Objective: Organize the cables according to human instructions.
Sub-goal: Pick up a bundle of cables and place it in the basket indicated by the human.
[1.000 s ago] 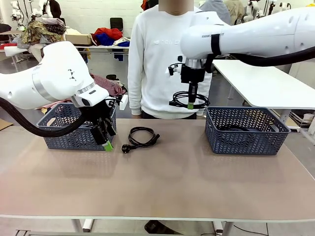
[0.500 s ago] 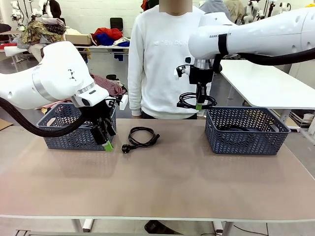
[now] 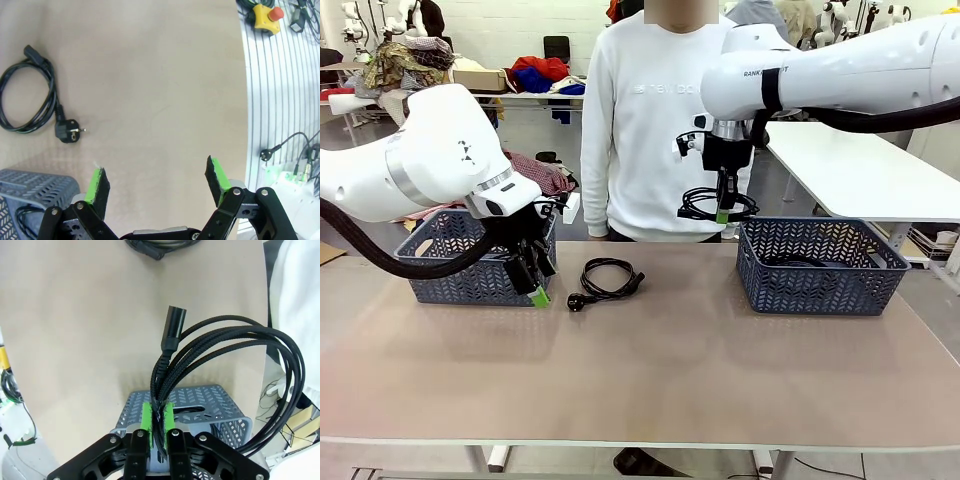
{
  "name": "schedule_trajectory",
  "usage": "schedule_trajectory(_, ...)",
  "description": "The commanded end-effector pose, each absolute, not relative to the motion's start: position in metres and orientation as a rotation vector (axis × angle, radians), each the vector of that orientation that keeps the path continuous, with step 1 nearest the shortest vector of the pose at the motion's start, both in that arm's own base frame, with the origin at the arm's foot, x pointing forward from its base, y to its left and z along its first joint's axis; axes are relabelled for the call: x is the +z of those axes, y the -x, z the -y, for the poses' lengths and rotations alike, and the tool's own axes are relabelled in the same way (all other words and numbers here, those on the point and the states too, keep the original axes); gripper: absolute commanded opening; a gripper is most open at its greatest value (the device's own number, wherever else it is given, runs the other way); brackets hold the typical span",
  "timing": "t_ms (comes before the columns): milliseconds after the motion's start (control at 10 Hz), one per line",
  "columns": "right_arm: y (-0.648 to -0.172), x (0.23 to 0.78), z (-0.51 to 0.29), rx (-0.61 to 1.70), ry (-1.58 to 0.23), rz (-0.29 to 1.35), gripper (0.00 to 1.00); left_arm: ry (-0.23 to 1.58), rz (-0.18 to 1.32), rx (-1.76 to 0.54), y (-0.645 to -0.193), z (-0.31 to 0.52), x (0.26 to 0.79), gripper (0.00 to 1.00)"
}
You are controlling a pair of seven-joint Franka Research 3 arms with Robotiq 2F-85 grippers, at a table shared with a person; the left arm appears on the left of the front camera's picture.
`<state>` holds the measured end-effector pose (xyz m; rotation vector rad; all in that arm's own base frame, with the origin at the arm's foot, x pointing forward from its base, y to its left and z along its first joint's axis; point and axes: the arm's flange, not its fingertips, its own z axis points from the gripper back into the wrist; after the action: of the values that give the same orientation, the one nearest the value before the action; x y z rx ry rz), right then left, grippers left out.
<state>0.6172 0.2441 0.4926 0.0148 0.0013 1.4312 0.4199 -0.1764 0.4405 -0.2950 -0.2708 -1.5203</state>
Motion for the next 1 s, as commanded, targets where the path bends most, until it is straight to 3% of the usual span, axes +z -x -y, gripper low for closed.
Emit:
schedule_trajectory(0,-0.617,0.489,-0.216,1.387,0.016,0.024,0.11,0.293,0.273,-1.518,-0.420,0.176,0.441,1.00)
schedule_trajectory(900,-0.595,0.461,-0.085,1.366,-0.005,0.063,0.11,0.293,0.273,-1.518,-0.420,0.176,0.441,1.00)
